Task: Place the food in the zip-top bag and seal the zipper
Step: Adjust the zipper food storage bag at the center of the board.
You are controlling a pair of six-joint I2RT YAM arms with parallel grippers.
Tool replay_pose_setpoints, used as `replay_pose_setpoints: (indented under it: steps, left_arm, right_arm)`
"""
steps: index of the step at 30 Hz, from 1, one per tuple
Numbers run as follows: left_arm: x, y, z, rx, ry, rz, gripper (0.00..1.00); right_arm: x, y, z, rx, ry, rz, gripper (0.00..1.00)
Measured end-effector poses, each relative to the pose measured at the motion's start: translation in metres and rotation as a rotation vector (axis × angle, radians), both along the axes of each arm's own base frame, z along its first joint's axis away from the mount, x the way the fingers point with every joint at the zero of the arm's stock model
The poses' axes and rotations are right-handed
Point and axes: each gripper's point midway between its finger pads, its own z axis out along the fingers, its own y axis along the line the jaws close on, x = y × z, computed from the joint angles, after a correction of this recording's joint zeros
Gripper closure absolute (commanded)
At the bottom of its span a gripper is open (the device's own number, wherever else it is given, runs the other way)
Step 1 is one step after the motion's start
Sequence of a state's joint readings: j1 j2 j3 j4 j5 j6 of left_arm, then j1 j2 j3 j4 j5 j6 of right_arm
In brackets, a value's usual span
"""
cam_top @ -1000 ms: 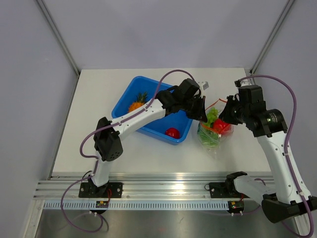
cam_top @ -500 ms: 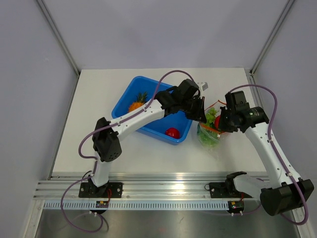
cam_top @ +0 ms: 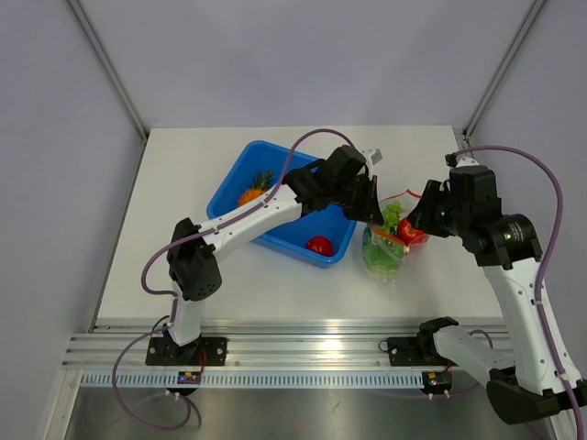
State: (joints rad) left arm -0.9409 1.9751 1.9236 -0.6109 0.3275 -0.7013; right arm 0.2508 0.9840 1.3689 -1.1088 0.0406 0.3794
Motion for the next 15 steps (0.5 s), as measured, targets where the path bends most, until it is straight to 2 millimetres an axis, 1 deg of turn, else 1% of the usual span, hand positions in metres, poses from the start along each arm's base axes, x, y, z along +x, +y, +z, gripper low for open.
replay_pose_setpoints:
  steps: [3, 5, 8, 15]
  left_arm:
    - [0.001, 0.001, -0.002, -0.012, 0.017, 0.031, 1.00]
    - [0.001, 0.002, -0.003, -0.014, 0.027, 0.045, 1.00]
    - [0.003, 0.001, -0.002, -0.023, 0.029, 0.054, 1.00]
    - [0.003, 0.000, -0.001, -0.028, 0.030, 0.057, 1.00]
  right_arm:
    - [-0.007, -0.002, 0.000, 0.006, -0.002, -0.005, 0.51]
    - [-0.013, -0.003, -0.006, 0.008, 0.011, -0.010, 0.47]
    - [-0.021, -0.004, -0.020, 0.014, 0.037, -0.021, 0.47]
    - [-0.035, -0.005, -0.052, 0.025, 0.108, -0.040, 0.50]
